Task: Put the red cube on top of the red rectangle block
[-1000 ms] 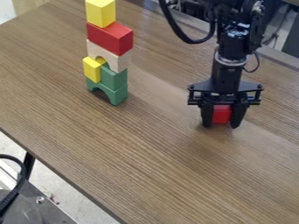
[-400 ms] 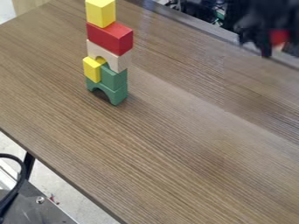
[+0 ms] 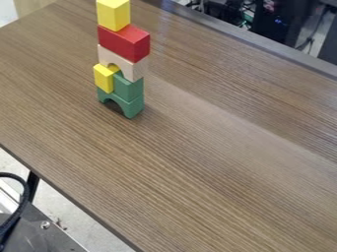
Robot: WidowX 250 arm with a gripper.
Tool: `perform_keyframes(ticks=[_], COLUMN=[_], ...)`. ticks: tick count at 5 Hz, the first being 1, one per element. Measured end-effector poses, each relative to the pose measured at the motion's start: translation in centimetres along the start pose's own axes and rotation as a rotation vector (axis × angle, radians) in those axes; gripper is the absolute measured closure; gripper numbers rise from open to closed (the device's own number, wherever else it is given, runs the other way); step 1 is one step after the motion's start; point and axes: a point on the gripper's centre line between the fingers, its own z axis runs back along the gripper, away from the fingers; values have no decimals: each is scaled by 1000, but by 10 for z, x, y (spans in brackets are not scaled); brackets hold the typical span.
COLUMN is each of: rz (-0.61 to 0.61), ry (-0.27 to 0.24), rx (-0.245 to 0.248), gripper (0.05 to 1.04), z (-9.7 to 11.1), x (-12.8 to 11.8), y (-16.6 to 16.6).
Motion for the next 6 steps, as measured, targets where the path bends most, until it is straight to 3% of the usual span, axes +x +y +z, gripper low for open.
perform_keyframes(ticks=[1, 2, 3, 5, 6], rz=[139, 182, 184, 91, 80], ry=[-110, -118, -57, 130, 139], rx=[88, 131, 147, 198, 211], gripper=[488, 489, 488, 488, 489], z=[28, 35, 43, 37, 32], x=[20, 41, 65, 98, 102], y=[24, 48, 65, 82, 83])
